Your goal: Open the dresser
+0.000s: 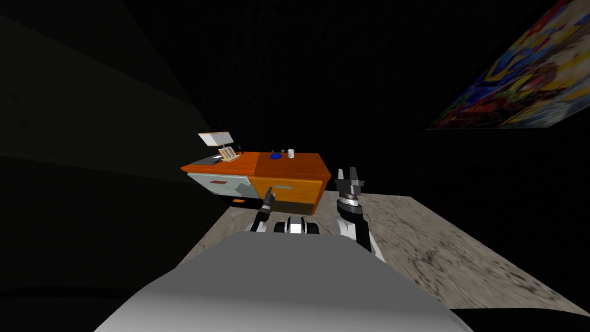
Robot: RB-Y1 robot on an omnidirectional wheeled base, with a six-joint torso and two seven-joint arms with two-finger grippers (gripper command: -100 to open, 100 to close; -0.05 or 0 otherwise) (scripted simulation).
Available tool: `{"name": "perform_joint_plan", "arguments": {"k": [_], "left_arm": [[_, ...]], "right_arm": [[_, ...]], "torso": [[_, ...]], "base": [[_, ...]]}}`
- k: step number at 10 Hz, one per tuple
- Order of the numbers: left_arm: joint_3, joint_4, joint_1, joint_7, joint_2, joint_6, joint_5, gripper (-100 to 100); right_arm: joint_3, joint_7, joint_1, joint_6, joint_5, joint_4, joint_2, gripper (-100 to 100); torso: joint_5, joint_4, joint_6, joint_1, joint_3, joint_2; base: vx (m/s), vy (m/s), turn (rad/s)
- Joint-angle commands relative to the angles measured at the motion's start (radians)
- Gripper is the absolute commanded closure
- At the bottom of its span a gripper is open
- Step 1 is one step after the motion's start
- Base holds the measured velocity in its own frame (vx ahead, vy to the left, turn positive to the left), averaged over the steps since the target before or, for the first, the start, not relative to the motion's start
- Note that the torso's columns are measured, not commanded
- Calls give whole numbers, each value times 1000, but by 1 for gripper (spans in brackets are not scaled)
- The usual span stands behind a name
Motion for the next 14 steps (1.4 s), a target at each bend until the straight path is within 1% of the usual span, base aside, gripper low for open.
{"name": "perform_joint_plan", "arguments": {"k": [1, 3, 4, 5, 6, 7, 9, 12, 13, 14], "left_arm": [[2, -6, -4, 0, -48, 15, 2, -100], [2, -6, -5, 0, -88, 18, 2, -100], [1, -5, -3, 1, -75, 14, 2, -100], [4, -30, -9, 0, -78, 45, 2, -100], [3, -18, -6, 0, -78, 28, 2, -100], [3, -20, -7, 0, -78, 32, 2, 100], [-4, -41, 9, 2, -73, 36, 0, 100], [-14, -74, 32, 6, -67, 42, -2, 100], [-12, -68, 28, 5, -68, 41, -1, 100], [-12, -69, 29, 6, -36, 41, -1, -100]], "right_arm": [[0, 0, 0, 0, 0, 0, 0, 0], [0, 0, 0, 0, 0, 0, 0, 0], [0, 0, 0, 0, 0, 0, 0, 0], [0, 0, 0, 0, 0, 0, 0, 0], [0, 0, 0, 0, 0, 0, 0, 0], [0, 0, 0, 0, 0, 0, 0, 0], [0, 0, -1, 0, 0, 0, 0, 0], [0, 0, -1, 0, 0, 0, 0, 0], [0, 0, -1, 0, 0, 0, 0, 0], [0, 0, -1, 0, 0, 0, 0, 0]], "torso": [[0, 1, 0, 0, 2, 3], [0, 1, 0, 0, 3, 4], [0, 1, 0, 0, 1, 2], [0, 0, 0, 0, 0, 0], [0, -1, 0, 0, -2, -4], [0, -1, 0, 0, -1, -2], [0, 1, 0, 1, 4, 6], [0, 1, 0, 2, 2, 2], [0, 0, 0, 1, 0, 1], [0, -1, 0, -1, -3, -6]], "base": [[28, -7, 0], [0, 0, 0], [0, 0, 0], [65, -6, -5], [42, -3, -1], [5, -1, 1], [-122, -5, 16], [-195, 24, 16], [-102, 11, 1], [-17, -1, -4]]}}
